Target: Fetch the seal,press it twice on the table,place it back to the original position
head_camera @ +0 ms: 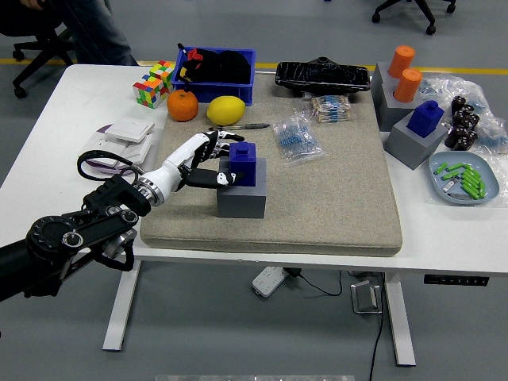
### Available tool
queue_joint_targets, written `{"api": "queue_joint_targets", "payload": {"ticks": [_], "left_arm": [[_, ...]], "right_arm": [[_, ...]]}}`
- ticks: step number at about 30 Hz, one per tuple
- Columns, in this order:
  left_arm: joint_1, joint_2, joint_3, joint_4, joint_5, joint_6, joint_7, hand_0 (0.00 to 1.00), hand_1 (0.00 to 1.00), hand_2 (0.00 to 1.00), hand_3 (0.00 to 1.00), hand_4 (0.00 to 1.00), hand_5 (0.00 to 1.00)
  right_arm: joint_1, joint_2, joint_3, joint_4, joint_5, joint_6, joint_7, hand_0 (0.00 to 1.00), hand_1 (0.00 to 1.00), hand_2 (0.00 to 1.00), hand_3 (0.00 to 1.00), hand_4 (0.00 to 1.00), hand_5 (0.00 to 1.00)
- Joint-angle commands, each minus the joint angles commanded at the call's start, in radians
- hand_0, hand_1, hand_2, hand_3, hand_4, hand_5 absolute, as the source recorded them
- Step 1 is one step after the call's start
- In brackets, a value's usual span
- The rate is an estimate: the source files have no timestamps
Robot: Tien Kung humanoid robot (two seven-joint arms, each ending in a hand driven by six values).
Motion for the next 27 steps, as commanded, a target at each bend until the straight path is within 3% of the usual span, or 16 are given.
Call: {"api": "queue_joint_targets", "payload": {"ticks": [1,2,15,27], "left_arm": [[0.000,-0.002,0.001,0.001,-0.001,0.003,-0.005,0.705,0.663,0.614,0.732,0.772,0.002],[0.001,-0.003,0.001,0.002,-0.001,0.006,-0.009,0.685,0.565,0.524,0.634,0.692,0.002],[0.004,-0.010,0.001,0.031,-0.011,0.038,-0.055,0.671,0.526,0.482,0.597,0.641,0.002],[0.024,0.039,-0.097,0.023,-0.015,0.066,-0.121,0.666,0.520,0.478,0.591,0.642,0.002]], "right_arm": [[0.000,0.000,0.001,0.000,0.000,0.000,0.000,0.734,0.684,0.652,0.618,0.717,0.516],[0.001,0.000,0.001,0.000,0.000,0.000,0.000,0.734,0.684,0.652,0.617,0.717,0.518],[0.001,0.001,0.000,0.000,0.001,0.000,0.001,0.735,0.684,0.652,0.618,0.717,0.515],[-0.002,0.002,0.005,0.000,0.000,0.000,0.001,0.734,0.684,0.652,0.618,0.717,0.516]]}}
